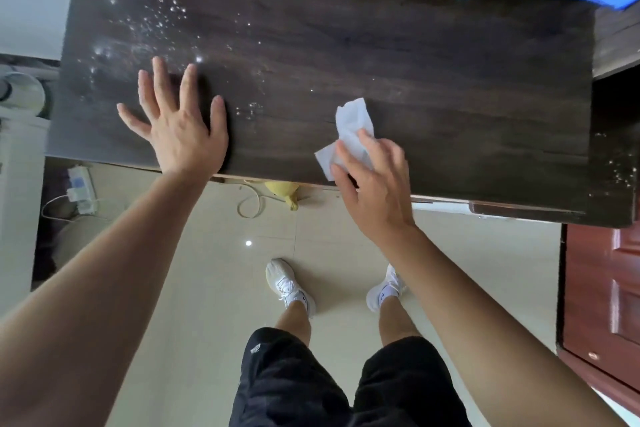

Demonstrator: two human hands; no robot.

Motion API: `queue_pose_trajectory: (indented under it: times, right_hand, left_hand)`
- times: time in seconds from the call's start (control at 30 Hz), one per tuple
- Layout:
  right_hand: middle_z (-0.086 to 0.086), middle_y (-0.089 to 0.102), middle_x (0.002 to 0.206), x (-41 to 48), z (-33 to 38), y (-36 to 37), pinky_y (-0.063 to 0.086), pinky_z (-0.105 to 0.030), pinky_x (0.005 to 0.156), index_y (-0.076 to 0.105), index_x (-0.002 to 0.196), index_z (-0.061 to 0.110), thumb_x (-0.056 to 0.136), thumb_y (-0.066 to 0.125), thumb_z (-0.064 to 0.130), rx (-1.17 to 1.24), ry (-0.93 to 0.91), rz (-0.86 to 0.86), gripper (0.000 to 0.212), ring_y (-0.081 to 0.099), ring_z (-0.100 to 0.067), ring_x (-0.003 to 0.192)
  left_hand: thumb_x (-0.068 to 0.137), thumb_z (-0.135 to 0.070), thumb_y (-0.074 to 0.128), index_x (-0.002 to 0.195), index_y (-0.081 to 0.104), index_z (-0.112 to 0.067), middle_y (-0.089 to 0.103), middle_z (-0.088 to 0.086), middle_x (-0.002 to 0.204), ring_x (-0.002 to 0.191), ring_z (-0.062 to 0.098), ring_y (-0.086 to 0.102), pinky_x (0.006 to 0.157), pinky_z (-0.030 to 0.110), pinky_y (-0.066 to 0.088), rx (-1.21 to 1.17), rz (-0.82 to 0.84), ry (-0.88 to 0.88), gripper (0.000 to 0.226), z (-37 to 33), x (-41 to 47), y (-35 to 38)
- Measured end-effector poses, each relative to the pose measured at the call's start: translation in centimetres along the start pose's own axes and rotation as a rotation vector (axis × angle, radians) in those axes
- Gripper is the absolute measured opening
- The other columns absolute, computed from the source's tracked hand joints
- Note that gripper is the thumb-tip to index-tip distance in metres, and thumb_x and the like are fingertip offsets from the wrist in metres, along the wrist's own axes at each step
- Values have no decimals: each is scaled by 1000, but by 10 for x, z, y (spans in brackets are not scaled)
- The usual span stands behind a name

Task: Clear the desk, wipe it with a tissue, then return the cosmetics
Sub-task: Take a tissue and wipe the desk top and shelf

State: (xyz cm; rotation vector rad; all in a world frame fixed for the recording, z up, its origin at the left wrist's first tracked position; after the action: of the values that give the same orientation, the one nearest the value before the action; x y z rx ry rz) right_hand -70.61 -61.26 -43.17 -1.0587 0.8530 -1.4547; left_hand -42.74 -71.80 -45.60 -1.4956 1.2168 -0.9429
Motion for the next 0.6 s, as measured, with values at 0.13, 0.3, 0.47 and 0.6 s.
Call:
queue_pose_trajectory:
  times: [0.13,0.3,0.47,0.6]
  right_hand:
    - [-4,56,140,61,73,37,42,-41,86,70,121,26,99,55,36,30,-110,56,29,50,-33,114]
    - [4,53,144,131,-7,21,42,-41,93,67,125,37,99,43,45,-125,111,16,36,49,-35,118]
    - [-3,47,150,95,-100,-18,36,-39,104,61,137,32,100,40,46,-181,495,-22,44,44,-38,129]
    - [-13,59,136,73,-7,2,45,-44,99,71,124,18,102,53,30,-90,229,-86,31,53,-42,114]
  left_hand:
    - [96,-56,35,146,38,-30,22,6,162,150,29,15,116,65,5,-6,-6,26,56,0,1,7]
    - [96,-57,36,144,43,-30,27,7,161,149,30,18,116,65,7,0,-27,70,55,-1,1,8]
    - [96,-56,39,143,43,-30,28,7,161,149,31,19,115,66,8,-4,-38,65,55,-2,2,9]
    - [96,-56,39,144,43,-30,27,6,161,149,30,18,115,66,8,-1,-44,69,54,-1,1,8]
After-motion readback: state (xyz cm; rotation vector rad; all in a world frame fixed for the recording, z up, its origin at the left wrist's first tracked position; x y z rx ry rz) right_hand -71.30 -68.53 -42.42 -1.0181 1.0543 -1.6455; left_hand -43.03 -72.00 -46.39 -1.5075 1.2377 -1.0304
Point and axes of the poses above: each hand's wrist, its own x-axis towards the middle knuckle, its own y-axis out of the palm, z = x × y, the point moved 10 cm from there along x, towards the middle knuckle
